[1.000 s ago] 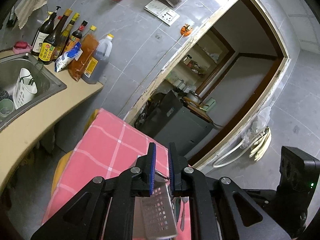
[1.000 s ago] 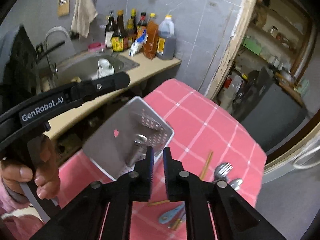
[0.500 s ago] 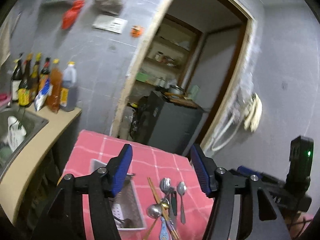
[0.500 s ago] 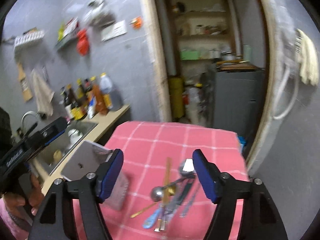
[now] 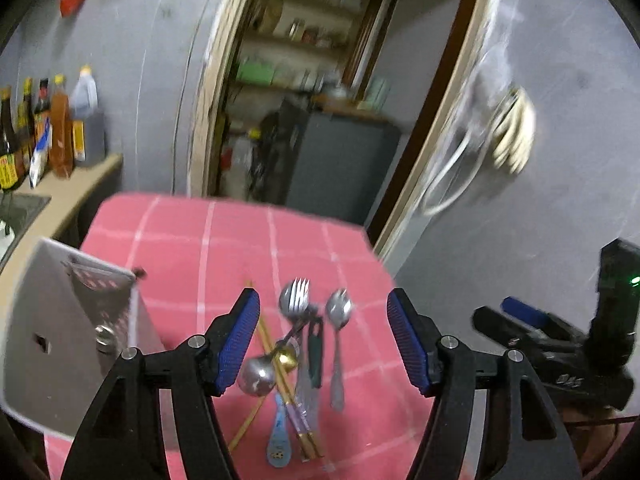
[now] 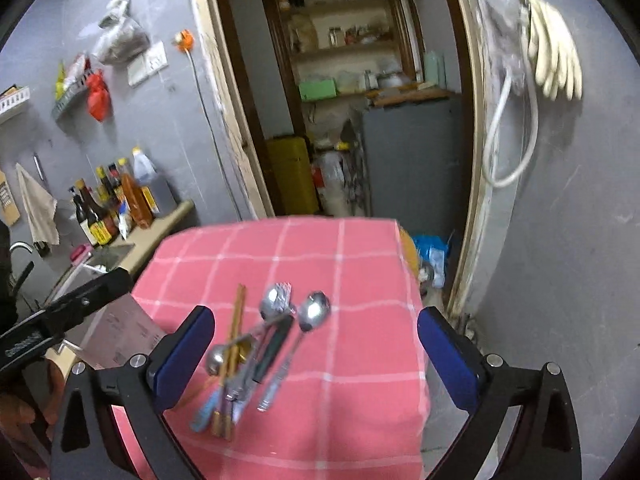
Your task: Organize utensils
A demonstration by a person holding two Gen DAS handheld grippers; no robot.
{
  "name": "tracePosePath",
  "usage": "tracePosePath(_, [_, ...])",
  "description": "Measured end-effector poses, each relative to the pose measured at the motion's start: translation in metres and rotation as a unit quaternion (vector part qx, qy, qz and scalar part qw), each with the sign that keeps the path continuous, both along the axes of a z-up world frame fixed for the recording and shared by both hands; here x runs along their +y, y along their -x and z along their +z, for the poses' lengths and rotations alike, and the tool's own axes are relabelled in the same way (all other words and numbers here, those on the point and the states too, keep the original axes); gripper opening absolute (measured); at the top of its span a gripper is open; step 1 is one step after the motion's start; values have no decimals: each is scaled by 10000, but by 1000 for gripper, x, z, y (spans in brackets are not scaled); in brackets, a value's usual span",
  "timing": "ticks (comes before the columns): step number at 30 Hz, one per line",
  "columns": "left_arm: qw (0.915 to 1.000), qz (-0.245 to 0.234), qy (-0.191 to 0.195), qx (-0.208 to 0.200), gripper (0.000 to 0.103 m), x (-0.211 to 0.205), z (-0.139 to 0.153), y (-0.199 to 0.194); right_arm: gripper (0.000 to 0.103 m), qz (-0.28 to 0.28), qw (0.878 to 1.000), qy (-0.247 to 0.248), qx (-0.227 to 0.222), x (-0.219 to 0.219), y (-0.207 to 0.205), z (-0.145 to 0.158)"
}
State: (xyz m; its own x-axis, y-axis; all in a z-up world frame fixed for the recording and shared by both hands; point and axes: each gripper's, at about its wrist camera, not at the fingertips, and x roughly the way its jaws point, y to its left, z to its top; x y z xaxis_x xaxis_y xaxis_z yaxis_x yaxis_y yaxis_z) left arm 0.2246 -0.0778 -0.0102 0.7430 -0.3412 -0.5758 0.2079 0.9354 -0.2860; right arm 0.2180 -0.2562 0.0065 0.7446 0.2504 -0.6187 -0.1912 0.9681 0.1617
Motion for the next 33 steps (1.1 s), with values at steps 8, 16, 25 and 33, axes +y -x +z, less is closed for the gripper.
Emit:
tracePosePath(8, [9955,-65,-395,862,59,-17,-58,-59,63,526,9929,-447,966,-19,-61,-58])
tracePosePath(16, [9839,-503,-654,1587,40,-27,-105,-110,45,989,9800,-696,1583,-10,-114,-97])
tracePosePath(25, [9658,-935,-953,2222,22,-33,-137,-131,40,1355,9677,-685,2013,2,-157,-130])
tracePosePath(33, [9617,-985,-812,2425,13,-23,-143,-135,32,1719,9610,-772,2026,3,-176,-137])
